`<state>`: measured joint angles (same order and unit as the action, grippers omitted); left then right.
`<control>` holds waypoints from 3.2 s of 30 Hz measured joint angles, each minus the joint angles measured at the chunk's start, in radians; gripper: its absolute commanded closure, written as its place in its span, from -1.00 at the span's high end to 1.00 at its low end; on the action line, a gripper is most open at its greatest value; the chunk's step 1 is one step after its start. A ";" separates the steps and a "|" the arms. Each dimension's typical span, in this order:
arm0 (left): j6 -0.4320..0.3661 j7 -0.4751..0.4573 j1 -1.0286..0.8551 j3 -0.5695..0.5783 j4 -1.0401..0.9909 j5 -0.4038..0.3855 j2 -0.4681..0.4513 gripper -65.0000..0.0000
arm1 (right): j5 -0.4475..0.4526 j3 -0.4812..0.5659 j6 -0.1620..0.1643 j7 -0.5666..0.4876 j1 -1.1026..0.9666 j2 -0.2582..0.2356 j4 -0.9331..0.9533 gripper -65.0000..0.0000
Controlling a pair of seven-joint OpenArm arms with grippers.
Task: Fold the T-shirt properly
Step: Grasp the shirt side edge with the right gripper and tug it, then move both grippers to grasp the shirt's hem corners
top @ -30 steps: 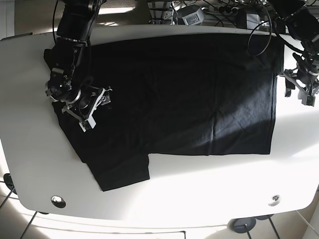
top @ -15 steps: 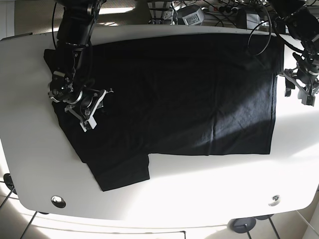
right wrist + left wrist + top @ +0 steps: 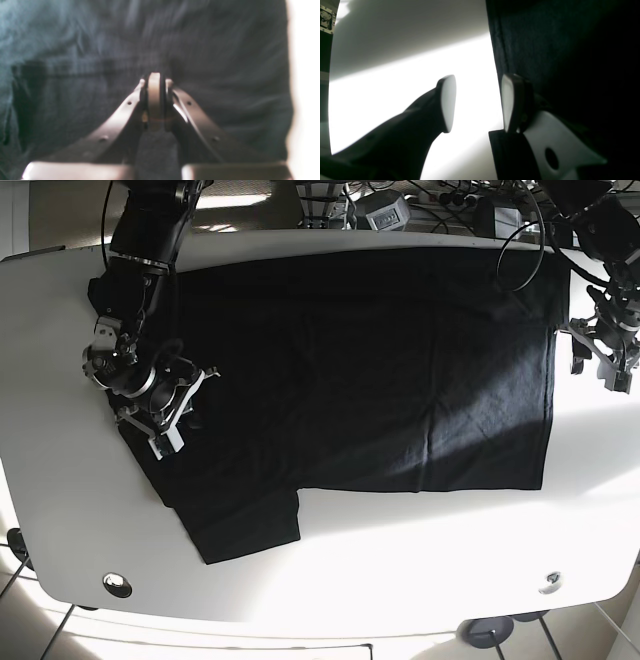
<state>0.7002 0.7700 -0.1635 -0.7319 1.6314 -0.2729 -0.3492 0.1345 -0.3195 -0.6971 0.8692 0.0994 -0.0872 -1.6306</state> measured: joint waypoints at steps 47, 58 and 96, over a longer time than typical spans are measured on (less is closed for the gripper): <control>0.000 0.000 0.003 0.000 -0.001 0.052 0.019 -0.18 | 0.072 -0.087 0.001 -0.010 0.016 0.040 0.241 -0.02; 0.000 0.000 0.002 0.000 -0.001 0.053 0.019 -0.18 | 0.080 -0.087 0.001 0.007 0.017 0.043 0.239 -0.44; 0.000 -0.003 -0.031 -0.002 -0.001 0.056 0.019 -0.18 | 0.076 -0.109 -0.001 -0.081 0.048 -0.072 0.134 0.35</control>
<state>0.7002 0.7670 -0.1947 -0.7338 1.6306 -0.2173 -0.3302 0.2108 -0.4282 -0.6983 0.7883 0.1471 -0.1593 -1.4967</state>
